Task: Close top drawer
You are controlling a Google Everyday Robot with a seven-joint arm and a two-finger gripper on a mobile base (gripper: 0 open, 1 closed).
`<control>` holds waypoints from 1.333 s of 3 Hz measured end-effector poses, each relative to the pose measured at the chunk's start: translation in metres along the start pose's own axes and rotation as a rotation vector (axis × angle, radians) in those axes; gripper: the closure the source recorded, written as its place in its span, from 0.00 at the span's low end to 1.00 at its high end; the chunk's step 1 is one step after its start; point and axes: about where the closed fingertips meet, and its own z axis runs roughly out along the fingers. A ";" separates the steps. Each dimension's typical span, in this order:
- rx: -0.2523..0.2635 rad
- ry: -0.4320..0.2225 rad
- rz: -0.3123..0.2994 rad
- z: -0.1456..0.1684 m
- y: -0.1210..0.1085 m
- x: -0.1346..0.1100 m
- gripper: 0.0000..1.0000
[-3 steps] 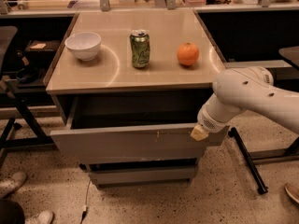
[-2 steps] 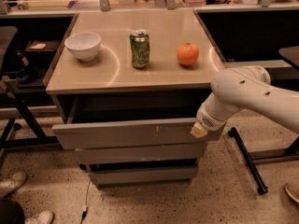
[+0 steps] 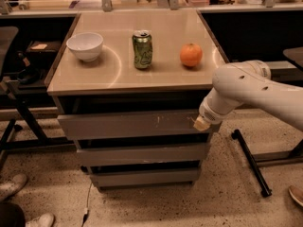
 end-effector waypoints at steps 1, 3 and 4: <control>0.046 -0.012 0.001 0.006 -0.032 -0.020 1.00; 0.054 -0.009 0.004 0.010 -0.039 -0.025 1.00; -0.009 0.028 0.051 -0.020 -0.015 0.009 1.00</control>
Offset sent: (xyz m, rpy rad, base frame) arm 0.1147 -0.0061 0.0074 -0.0398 -0.1143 -0.0402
